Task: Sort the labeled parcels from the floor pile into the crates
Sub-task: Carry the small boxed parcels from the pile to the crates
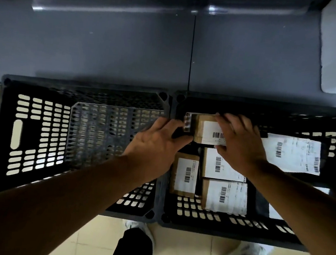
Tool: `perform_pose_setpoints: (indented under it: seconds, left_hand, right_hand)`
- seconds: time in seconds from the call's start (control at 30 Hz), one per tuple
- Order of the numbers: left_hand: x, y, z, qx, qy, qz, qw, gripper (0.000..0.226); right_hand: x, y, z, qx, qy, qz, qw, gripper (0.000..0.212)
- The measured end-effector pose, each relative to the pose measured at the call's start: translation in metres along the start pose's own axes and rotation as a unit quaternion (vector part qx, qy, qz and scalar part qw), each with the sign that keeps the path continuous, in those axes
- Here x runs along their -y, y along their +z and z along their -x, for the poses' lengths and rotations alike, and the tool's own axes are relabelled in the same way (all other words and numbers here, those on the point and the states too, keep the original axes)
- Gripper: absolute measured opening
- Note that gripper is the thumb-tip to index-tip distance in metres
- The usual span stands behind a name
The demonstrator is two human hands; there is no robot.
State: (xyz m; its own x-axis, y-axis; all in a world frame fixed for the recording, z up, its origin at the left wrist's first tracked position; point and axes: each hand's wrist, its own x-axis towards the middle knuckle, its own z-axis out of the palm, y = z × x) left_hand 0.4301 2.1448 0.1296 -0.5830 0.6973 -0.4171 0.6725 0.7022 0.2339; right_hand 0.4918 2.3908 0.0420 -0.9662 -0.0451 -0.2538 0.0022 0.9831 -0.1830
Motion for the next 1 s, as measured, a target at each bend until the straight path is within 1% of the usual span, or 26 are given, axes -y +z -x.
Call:
perform_pose_setpoints:
  seconds: [0.1,0.17,0.27,0.4,0.5,0.6,0.7,0.8,1.0]
  left_hand:
    - [0.004,0.008,0.004,-0.013,-0.01,0.022,1.0,0.072]
    - [0.005,0.013,0.007,-0.024,-0.014,0.032,0.999,0.071]
    - [0.007,0.018,0.012,-0.033,-0.014,0.037,0.999,0.068]
    - [0.014,0.022,0.022,-0.036,-0.022,0.039,0.998,0.062]
    - [0.017,0.026,0.03,-0.039,-0.015,0.035,0.999,0.063]
    - [0.015,0.019,0.036,-0.036,-0.026,0.026,0.999,0.068]
    - [0.006,-0.007,0.048,-0.042,-0.05,0.04,0.997,0.065]
    - [-0.006,-0.047,0.066,-0.035,-0.077,0.044,0.995,0.064]
    - [-0.05,-0.16,0.115,-0.054,-0.142,0.073,0.986,0.064]
  right_hand:
    - [0.013,0.016,-0.015,0.024,-0.003,0.008,1.0,0.096]
    - [0.02,0.024,-0.025,0.034,-0.005,0.001,0.999,0.089]
    - [0.026,0.033,-0.039,0.018,-0.002,0.001,1.0,0.073]
    - [0.028,0.039,-0.047,0.019,0.017,0.011,1.0,0.068]
    - [0.031,0.039,-0.043,0.037,0.043,-0.016,0.998,0.065]
    - [0.033,0.029,-0.034,0.051,0.047,-0.059,0.996,0.057]
    - [0.035,0.0,-0.015,0.007,0.052,-0.096,0.994,0.05]
    - [0.043,-0.049,0.011,-0.036,0.026,-0.127,0.991,0.046]
    - [0.08,-0.195,0.07,-0.028,-0.021,-0.273,0.961,0.063]
